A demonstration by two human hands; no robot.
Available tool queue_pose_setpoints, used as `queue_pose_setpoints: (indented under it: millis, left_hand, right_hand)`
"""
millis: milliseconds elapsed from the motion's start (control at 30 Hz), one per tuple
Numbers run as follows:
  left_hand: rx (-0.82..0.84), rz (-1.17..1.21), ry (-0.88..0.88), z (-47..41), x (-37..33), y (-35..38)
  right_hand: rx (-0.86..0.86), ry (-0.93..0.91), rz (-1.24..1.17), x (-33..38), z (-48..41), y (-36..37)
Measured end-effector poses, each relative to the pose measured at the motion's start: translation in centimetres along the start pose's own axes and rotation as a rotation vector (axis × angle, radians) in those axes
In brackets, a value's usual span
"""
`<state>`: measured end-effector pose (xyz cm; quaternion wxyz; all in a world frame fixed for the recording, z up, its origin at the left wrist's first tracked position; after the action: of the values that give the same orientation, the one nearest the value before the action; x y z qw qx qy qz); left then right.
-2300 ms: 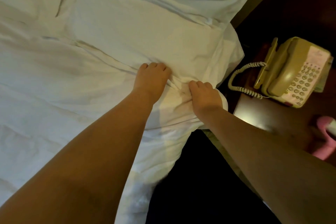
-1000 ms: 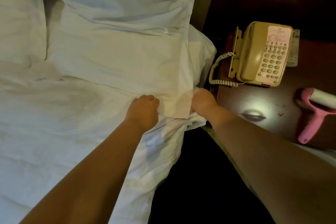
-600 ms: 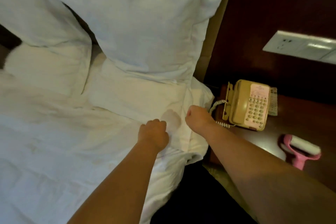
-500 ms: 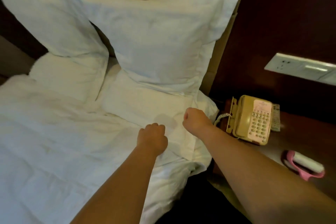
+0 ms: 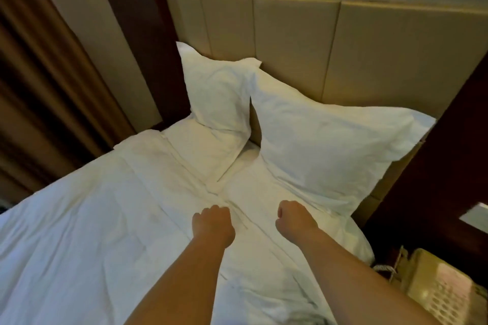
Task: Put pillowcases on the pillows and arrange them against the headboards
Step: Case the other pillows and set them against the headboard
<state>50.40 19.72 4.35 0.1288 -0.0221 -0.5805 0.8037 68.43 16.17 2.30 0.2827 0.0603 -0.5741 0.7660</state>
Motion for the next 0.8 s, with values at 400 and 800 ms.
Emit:
queue_pose_setpoints:
  millis: [400, 800]
  left_hand:
    - [0.129, 0.123, -0.308, -6.8, 1.6, 0.5]
    - [0.162, 0.041, -0.358, -15.1, 2.6, -1.6]
  right_hand:
    - [0.119, -0.271, 0.227, 2.2, -13.4, -0.3]
    - [0.22, -0.413, 0.308, 5.8, -23.5, 1.7]
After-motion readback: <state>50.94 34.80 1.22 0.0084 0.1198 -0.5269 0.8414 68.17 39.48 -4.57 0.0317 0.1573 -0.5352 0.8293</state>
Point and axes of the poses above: each hand's wrist, its own z-axis away from the middle knuckle, its own y-axis out of the palm, x = y × z, the point moved 1 cm from there along -z, towards the middle knuckle, and after that the axes turned 1 degree about z, right-handed, at the moved point
